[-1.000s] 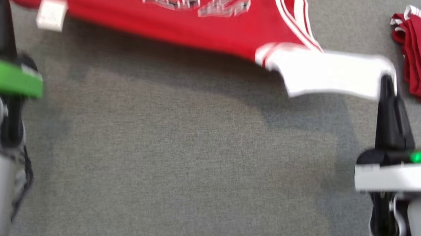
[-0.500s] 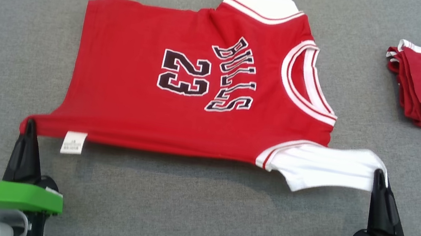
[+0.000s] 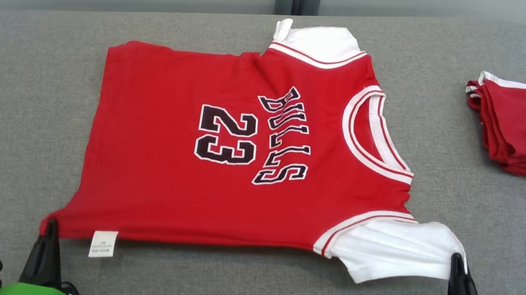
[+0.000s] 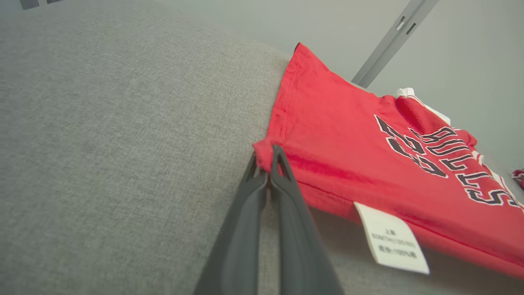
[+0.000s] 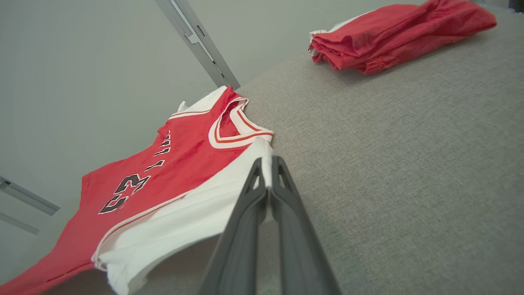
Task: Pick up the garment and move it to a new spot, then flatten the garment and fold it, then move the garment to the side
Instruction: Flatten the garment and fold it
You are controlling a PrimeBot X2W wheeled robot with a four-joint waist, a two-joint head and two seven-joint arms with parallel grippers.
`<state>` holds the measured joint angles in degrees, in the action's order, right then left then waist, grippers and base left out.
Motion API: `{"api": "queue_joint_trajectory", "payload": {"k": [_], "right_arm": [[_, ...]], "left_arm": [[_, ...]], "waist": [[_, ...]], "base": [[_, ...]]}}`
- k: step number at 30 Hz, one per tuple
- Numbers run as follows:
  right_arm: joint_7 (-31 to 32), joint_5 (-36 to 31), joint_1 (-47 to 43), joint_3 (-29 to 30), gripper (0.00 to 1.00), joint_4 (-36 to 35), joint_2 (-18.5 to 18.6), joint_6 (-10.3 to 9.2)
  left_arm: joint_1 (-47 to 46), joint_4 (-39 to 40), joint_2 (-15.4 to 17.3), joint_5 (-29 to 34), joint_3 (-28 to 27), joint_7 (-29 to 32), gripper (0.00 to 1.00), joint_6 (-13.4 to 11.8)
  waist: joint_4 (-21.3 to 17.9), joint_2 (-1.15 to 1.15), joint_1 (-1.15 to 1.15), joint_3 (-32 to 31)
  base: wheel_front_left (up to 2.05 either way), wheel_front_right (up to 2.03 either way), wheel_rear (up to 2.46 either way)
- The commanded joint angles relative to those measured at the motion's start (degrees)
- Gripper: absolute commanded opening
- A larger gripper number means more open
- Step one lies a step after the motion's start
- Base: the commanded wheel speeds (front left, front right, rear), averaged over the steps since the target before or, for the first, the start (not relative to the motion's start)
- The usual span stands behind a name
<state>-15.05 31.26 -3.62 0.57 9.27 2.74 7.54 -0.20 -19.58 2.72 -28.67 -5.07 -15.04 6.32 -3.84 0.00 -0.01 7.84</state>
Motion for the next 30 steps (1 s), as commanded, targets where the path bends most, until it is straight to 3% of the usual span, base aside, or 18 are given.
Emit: {"api": "queue_joint_trajectory", "payload": {"k": [1,12,21,30], "right_arm": [[-0.15,0.54,-1.0,0.35,0.0,0.55,0.33,-0.1],[-0.15,1.35,-2.54,-0.37,0.0,4.51,0.31,-0.1],[-0.15,2.22,-4.11,-2.44,0.0,7.75,0.28,-0.08],[-0.15,2.42,-4.32,-4.65,0.0,8.91,0.28,-0.07]], "left_arm": [[1.55,-0.39,0.36,-0.59,0.23,-0.18,0.0,-0.46],[5.27,-1.87,0.35,-2.07,3.55,-0.18,0.0,-1.53],[10.01,-1.87,0.34,-2.79,6.07,-0.18,0.0,-0.83],[7.69,-4.54,0.33,-3.0,7.17,-0.17,0.0,0.2]], "waist": [[-0.07,0.0,0.01,-0.56],[0.07,0.0,0.01,-2.5],[0.5,0.0,0.01,-4.78],[0.83,0.0,0.01,-6.05]], "base": [[0.0,0.0,0.0],[0.0,0.0,0.0],[0.0,0.0,0.0],[0.0,0.0,0.0]]}}
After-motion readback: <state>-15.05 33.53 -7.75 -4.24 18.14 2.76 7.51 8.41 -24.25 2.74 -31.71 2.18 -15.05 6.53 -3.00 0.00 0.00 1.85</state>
